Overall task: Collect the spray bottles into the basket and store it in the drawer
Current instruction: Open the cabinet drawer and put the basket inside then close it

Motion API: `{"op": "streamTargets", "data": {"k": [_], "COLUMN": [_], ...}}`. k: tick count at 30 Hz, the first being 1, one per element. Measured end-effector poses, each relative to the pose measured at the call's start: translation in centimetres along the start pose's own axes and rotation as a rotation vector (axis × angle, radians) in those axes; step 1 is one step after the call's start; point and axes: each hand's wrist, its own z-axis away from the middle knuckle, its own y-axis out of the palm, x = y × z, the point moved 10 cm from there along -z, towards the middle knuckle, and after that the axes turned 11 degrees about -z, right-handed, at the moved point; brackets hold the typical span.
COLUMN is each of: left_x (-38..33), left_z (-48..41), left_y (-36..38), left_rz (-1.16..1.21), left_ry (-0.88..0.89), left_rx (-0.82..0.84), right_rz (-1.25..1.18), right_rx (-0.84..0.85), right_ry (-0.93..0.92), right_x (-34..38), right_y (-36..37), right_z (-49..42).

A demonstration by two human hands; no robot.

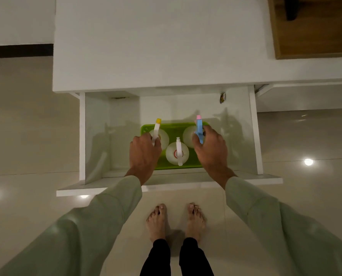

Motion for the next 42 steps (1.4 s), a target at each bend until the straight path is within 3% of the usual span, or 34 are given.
{"op": "streamTargets", "data": {"k": [5,17,23,29,42], "left_x": [-0.1,0.6,-0.3,0.2,-0.5], "left_z": [-0.2,2.3,9.2,14.7,11.9], "left_y": [0.4,-1.7,-5.2,-2.6,-2.4], "left_rz": [-0.02,-0.007,0.108,-0.136,-0.189], "left_ry": [-0.025,-0.01,0.203,0.398,0.463], "left_rx": [0.017,0.039,0.062,0.145,0.01], "right_rz": [0.123,0.09,0.038,0.271,0.296], "right_rx": [-0.022,-0.022,0.231,0.491,0.329], "right_ry": [0.023,0.025,-0.104,-0.351,-0.382], "right_x": [-0.6,0.7,2.8,2.1,1.7], "right_y": [0.1,-2.6,-3.9,-1.7,-1.5], "right_z": [-0.7,1.6,8.3,14.2,10.8]}}
